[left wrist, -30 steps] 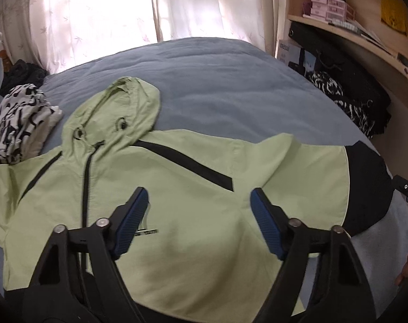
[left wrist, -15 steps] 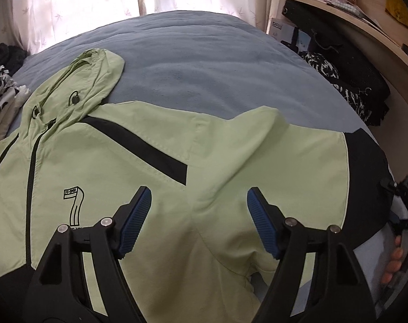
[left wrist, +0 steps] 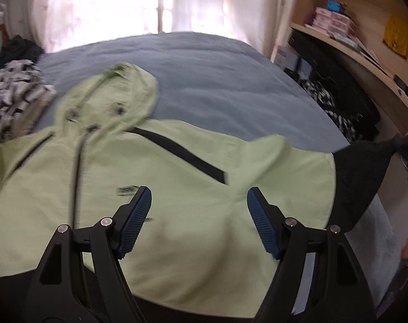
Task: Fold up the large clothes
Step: 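Grasp the black sleeve cuff with the right tool and lift it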
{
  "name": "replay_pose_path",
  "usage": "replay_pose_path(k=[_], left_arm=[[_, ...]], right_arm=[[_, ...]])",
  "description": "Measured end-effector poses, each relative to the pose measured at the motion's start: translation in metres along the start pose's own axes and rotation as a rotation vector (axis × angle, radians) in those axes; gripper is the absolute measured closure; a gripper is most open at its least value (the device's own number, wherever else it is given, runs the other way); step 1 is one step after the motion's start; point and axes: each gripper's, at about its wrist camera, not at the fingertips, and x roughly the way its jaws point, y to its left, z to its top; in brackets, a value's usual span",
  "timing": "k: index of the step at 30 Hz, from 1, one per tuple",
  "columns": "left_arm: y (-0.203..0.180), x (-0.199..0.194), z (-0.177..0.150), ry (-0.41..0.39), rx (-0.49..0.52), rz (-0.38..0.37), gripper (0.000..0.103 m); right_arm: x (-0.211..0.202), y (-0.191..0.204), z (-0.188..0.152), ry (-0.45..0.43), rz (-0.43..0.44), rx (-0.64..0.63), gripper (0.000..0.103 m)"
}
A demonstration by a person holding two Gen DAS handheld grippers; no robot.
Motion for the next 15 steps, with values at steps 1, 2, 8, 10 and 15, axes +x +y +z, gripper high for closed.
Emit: replay_pose_path(k=[1, 2, 8, 10, 15], left_arm=[[0.011, -0.01, 0.001, -0.026, -0.003, 0.033, 0.032], [0.026, -0.023, 0.001, -0.057, -0.006, 0.083, 0.032], [0.112, -0.061, -0.01, -0.046, -0.102, 0.201, 0.032], [0.135, -0.064, -0.019, -0.011, -0.129, 0.213, 0.032], [0.161, -0.062, -0.044, 0.03, -0.149, 0.226, 0.032]], right_arm=[[-0.003, 0.033, -0.001, 0.0, 0.062, -0.055, 0.09], [-0.003, 0.066, -0.005, 0.008, 0.122, -0.105, 0.09], [0.035, 0.203, -0.077, 0.169, 0.261, -0.315, 0.09], [0.053, 0.216, -0.104, 0.234, 0.207, -0.341, 0.09], [0.095, 0.182, -0.142, 0.307, -0.031, -0.429, 0.075]])
